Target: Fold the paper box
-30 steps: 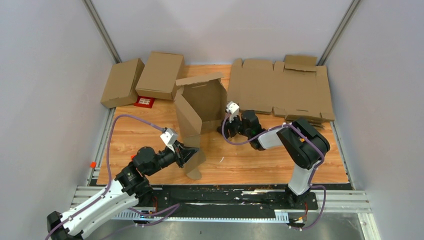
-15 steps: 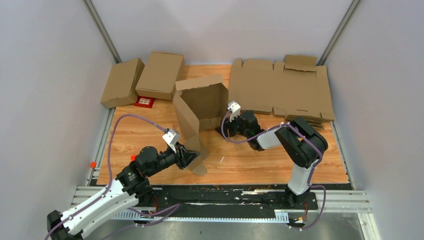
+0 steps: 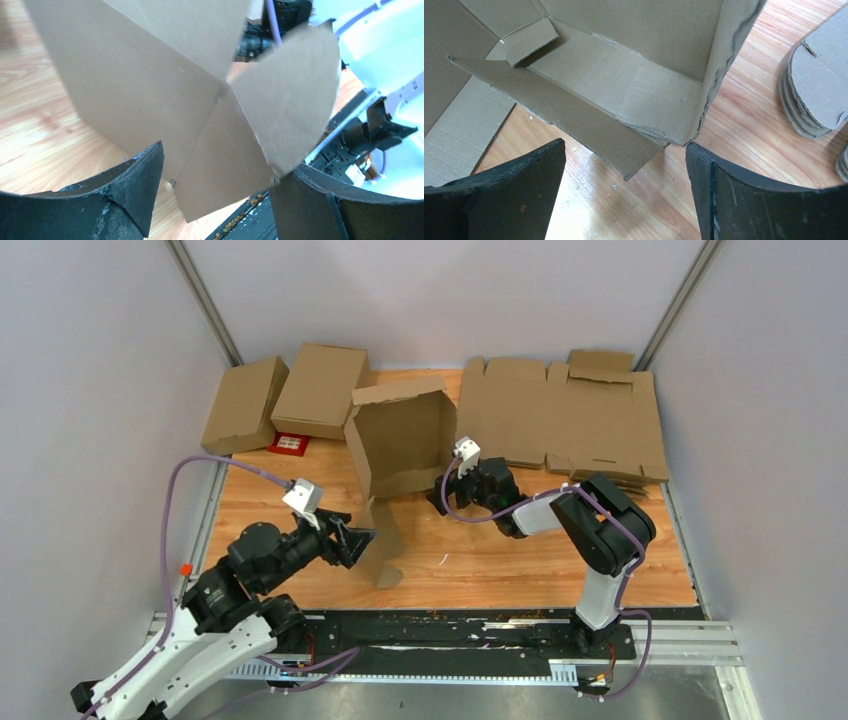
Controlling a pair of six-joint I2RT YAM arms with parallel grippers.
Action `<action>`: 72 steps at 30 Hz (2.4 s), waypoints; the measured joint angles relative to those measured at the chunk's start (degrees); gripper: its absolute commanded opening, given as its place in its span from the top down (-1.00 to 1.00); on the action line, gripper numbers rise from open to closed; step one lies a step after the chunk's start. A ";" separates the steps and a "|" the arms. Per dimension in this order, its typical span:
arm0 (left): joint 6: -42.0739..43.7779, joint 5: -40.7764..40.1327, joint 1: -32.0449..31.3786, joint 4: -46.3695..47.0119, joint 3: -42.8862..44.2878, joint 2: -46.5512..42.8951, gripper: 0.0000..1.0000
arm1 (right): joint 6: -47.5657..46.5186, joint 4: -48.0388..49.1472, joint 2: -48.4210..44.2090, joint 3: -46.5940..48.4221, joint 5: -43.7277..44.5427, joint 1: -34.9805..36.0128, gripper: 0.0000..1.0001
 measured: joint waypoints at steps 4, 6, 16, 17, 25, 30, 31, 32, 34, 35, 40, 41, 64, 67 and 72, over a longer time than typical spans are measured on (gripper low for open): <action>-0.02 -4.55 0.00 -6.27 4.70 -0.26 -0.71 | -0.02 -0.31 0.00 0.42 0.07 0.00 -1.00; -0.02 -5.81 0.00 -8.83 5.88 -0.66 -0.74 | -0.02 -0.33 0.00 0.46 0.11 0.00 -1.00; 2.73 -15.23 0.00 -18.29 20.22 2.36 -0.53 | -1.79 -1.51 0.00 0.66 1.18 0.00 -1.00; 3.23 -16.33 0.00 -18.34 21.92 4.02 -0.50 | -2.14 -1.51 0.00 0.63 1.18 0.00 -1.00; 7.56 -19.15 0.00 -16.57 25.51 9.27 -0.64 | -3.30 -1.51 -0.02 0.63 0.94 0.00 -1.00; 9.01 -16.87 0.00 -16.06 31.32 11.41 -0.83 | -3.45 -1.51 -0.02 0.66 0.94 0.00 -1.00; 9.31 -16.92 0.00 -16.15 33.64 12.76 -0.85 | -3.52 -1.51 -0.02 0.63 0.94 0.00 -1.00; 9.66 -17.29 0.00 -16.48 36.22 14.45 -0.86 | -3.54 -1.51 -0.02 0.63 0.94 0.00 -1.00; 10.71 -18.78 0.00 -17.40 41.62 18.58 -0.89 | -3.54 -1.53 -0.07 0.63 0.96 0.00 -1.00; 11.28 -19.58 0.00 -18.16 44.04 20.61 -0.91 | -3.54 -1.55 -0.13 0.66 0.96 0.00 -1.00; 15.41 -24.04 0.79 -20.41 56.35 33.59 -0.95 | -4.61 -1.57 -0.57 0.63 1.31 0.00 -1.00; 16.13 -23.52 2.40 -21.38 59.21 36.74 -0.94 | -4.83 -1.57 -0.66 0.63 1.40 0.00 -1.00; -1.79 30.71 45.22 -15.87 86.88 96.30 0.61 | -6.49 -3.89 -2.91 0.63 1.33 0.00 -1.00; -4.50 36.68 44.63 -12.66 85.35 99.73 0.85 | -6.80 -4.11 -2.91 0.66 1.14 0.00 -1.00; -9.07 45.18 43.60 -5.88 84.91 105.35 0.99 | -7.61 -5.05 -2.43 1.66 0.92 0.11 -1.00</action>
